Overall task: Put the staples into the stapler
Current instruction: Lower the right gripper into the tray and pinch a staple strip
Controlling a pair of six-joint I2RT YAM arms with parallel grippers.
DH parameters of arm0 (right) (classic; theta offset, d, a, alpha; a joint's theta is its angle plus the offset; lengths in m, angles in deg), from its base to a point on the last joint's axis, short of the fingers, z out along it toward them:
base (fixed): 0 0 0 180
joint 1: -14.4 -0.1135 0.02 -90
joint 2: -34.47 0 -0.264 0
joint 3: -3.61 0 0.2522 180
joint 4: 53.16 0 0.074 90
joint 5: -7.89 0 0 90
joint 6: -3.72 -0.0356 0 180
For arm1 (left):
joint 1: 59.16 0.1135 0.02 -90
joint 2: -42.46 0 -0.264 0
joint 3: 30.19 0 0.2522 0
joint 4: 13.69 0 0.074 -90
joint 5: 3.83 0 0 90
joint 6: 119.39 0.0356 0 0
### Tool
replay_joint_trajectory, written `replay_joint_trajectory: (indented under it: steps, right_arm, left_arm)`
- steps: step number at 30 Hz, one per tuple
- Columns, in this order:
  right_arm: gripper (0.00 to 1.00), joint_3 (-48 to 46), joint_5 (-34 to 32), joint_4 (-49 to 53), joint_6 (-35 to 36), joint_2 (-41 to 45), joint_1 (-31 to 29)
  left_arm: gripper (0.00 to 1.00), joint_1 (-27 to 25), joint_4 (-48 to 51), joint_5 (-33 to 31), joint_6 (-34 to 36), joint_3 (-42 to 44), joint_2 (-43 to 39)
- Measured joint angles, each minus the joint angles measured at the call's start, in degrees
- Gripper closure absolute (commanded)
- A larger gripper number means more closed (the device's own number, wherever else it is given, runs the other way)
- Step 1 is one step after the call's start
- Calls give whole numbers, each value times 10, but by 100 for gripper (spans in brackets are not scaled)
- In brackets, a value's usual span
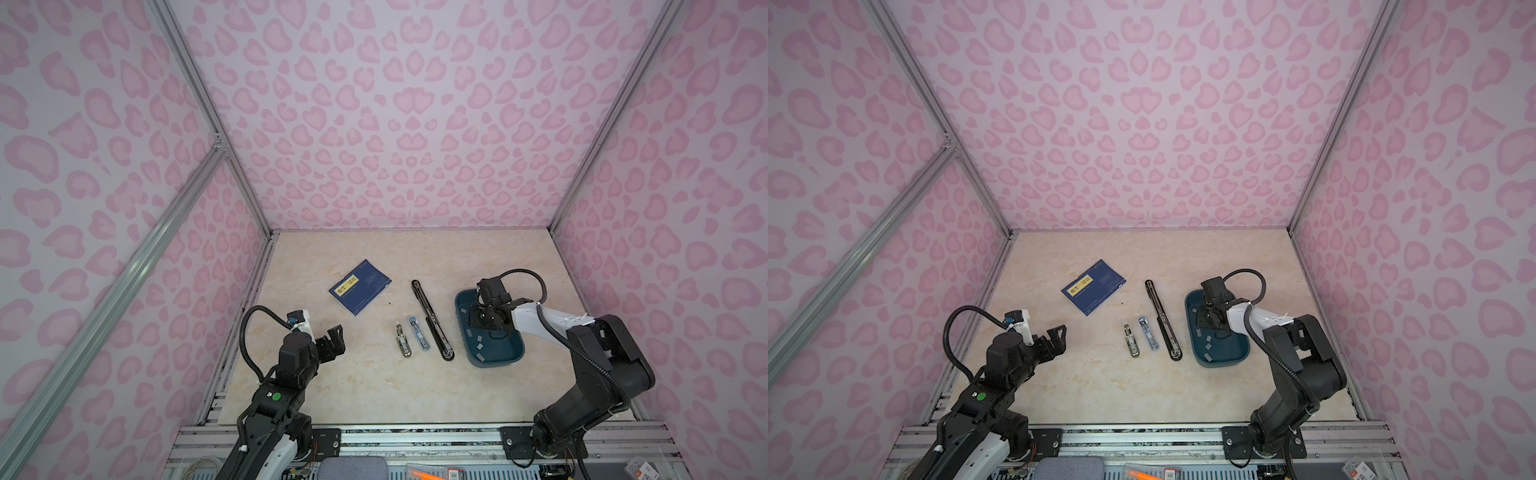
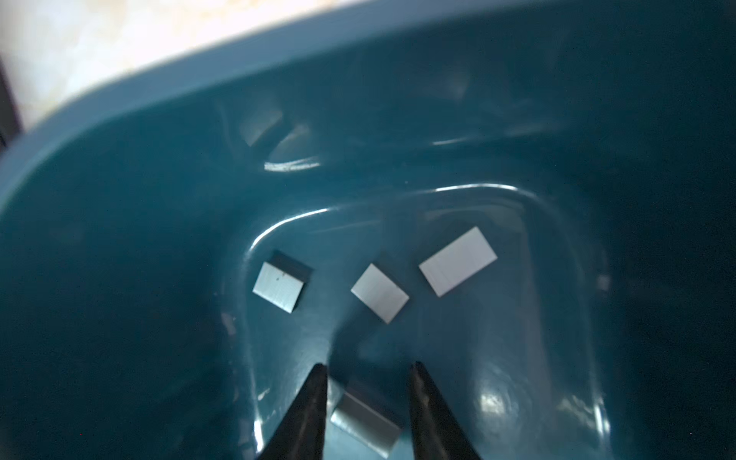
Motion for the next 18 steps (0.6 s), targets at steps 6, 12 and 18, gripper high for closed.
replay_joint_trajectory:
  steps: [6,12,18]
  right_arm:
    - [67,0,4,-10,2,-3,-11]
    - [69,-5,-2,-3,2,3,-25]
    - [70,-5,-19,12,-1,7,-38]
  left_arm:
    - [3,0,0,0,0,0,5]
    - [3,0,0,0,0,0,7]
    - [3,0,0,0,0,0,12]
